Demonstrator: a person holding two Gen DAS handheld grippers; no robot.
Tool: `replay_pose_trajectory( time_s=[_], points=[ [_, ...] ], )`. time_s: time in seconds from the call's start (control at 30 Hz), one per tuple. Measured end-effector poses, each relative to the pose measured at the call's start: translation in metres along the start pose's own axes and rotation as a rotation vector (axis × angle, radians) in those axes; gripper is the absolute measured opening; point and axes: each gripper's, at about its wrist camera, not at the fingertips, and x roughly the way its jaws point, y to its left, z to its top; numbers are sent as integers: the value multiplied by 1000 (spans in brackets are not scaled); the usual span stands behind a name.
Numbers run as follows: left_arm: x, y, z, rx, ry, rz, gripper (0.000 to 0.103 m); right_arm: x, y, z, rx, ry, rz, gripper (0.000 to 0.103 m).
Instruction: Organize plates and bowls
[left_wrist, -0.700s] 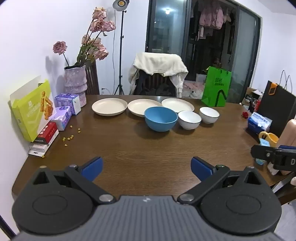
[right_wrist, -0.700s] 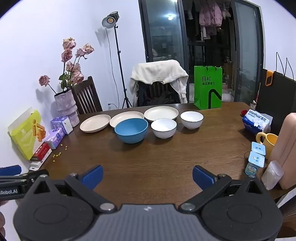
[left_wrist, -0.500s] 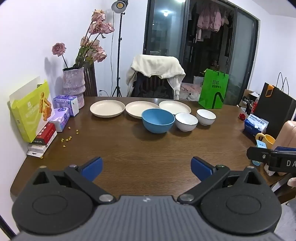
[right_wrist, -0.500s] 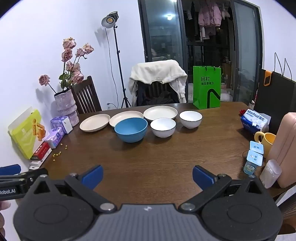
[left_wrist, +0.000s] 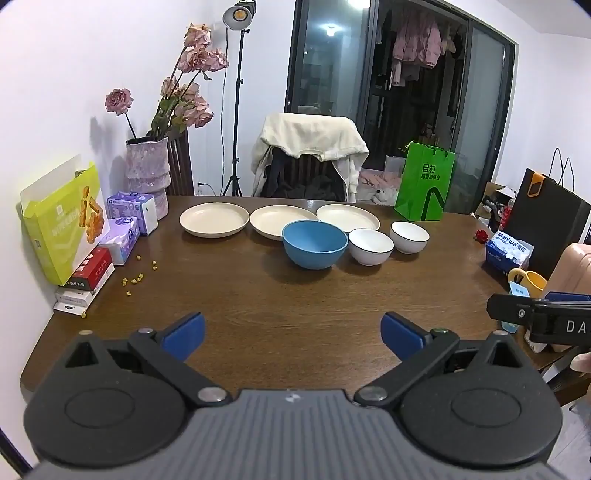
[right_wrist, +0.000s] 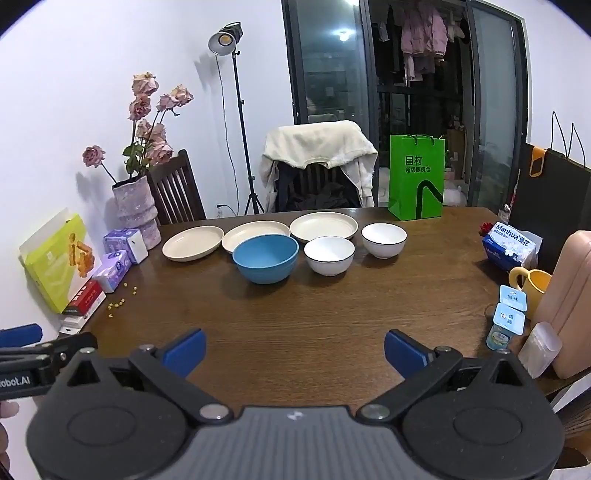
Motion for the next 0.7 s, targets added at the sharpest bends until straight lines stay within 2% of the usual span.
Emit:
replay_pose_trajectory(
  time_s=[0.7],
  points=[
    [0,-2,0,-2,6,1,103,0,-1,1,0,3,-5,103]
  ],
)
